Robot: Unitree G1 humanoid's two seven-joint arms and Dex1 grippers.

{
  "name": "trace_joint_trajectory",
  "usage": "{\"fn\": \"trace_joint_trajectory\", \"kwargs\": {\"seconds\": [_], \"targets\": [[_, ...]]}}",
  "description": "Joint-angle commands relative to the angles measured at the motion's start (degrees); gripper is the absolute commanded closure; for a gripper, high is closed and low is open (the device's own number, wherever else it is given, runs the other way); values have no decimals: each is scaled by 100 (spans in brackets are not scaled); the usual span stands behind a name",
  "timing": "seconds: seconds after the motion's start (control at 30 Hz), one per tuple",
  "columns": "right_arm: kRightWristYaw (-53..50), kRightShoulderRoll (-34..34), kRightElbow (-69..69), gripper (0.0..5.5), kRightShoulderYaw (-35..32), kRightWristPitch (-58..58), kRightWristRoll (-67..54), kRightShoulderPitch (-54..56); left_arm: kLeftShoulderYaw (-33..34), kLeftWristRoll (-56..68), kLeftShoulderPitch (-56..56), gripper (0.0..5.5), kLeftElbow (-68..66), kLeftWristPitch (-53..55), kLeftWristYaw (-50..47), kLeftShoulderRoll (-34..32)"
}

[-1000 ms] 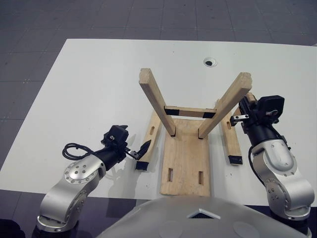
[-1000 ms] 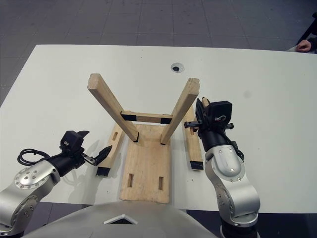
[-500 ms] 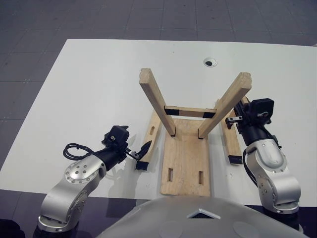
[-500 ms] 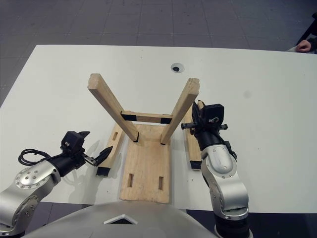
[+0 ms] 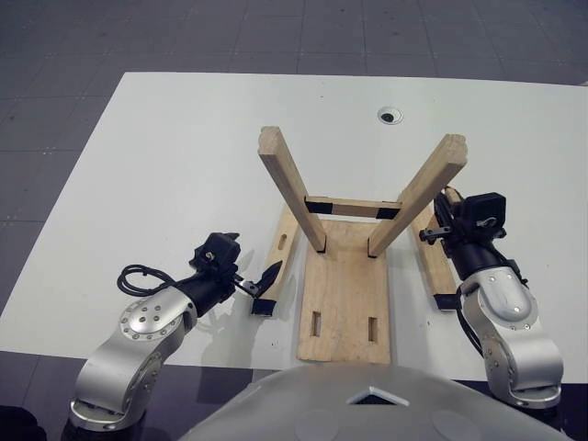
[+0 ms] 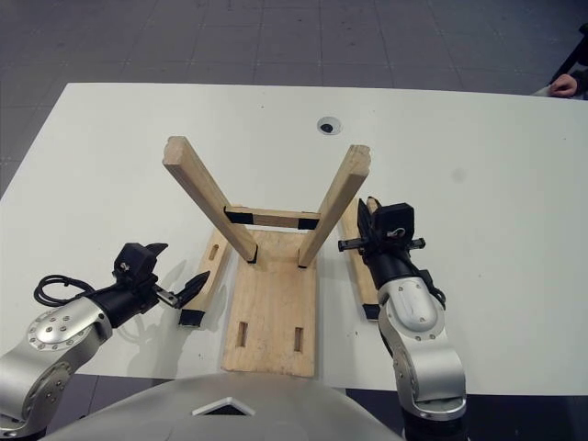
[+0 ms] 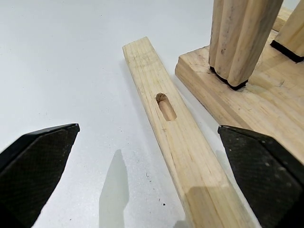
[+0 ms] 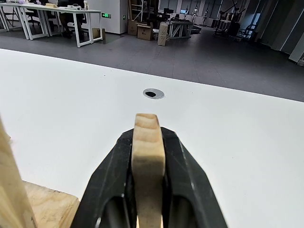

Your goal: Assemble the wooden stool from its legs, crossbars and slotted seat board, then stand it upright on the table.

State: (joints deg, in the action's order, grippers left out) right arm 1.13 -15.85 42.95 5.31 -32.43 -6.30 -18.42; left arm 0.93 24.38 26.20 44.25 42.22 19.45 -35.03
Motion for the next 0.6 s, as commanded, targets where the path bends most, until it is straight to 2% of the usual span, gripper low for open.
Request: {"fn": "trace_joint_trajectory", "kwargs": {"seconds": [0.03, 0.23, 0.6], "targets": [[58, -126, -266, 510, 209, -374, 287, -283, 66, -33, -53, 0, 69, 65, 26, 20], [135, -95, -720, 510, 220, -167, 506, -358, 13, -53, -10, 0, 76, 47, 40, 43], [51, 111, -2579, 510, -836, 711, 365, 1026, -12, -104, -12, 0, -3, 21, 150, 34]]}}
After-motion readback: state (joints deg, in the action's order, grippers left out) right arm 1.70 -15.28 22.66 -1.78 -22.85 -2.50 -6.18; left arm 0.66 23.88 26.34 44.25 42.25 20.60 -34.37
